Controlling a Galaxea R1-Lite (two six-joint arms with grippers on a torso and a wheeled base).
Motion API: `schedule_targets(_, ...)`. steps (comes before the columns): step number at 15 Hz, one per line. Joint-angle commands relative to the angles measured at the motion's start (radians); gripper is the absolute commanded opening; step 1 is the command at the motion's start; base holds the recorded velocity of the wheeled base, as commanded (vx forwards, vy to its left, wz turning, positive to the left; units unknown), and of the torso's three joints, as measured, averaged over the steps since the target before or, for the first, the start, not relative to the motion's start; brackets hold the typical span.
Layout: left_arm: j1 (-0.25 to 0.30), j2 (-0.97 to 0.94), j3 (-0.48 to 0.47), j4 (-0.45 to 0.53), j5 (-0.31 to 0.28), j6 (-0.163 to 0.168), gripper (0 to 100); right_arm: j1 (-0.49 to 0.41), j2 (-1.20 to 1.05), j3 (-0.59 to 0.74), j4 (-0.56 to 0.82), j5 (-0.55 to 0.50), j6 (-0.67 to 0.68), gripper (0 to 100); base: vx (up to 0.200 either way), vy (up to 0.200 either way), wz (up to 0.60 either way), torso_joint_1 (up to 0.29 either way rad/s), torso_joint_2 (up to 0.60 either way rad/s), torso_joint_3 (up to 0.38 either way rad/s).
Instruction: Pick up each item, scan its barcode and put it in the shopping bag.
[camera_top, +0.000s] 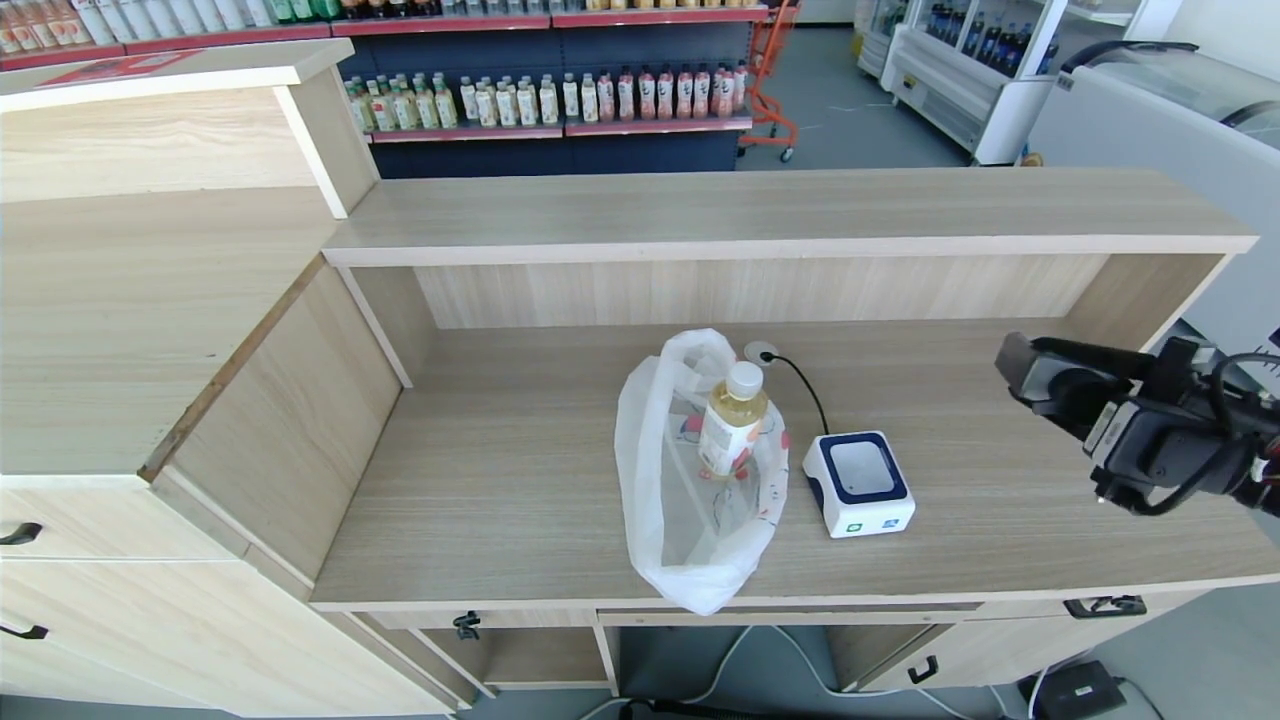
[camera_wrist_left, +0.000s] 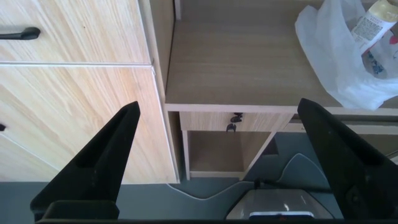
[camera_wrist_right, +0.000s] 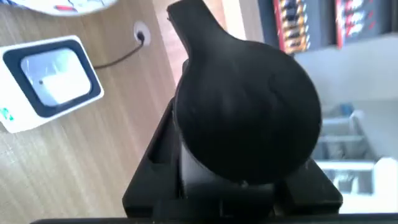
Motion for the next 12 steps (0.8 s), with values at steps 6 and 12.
schedule_targets(6,0.000,0.000,0.000,0.000,0.000,-0.001,100,0.614,0.170,0.019,-0.456,0.337,-0.651,0,0.000,0.000,0.00,0.000,0.00,0.000)
schedule_targets(12,0.000,0.000,0.000,0.001,0.000,-0.001,100,0.794,0.207,-0.021,-0.584,0.360,-0.729,0,0.000,0.000,0.00,0.000,0.00,0.000)
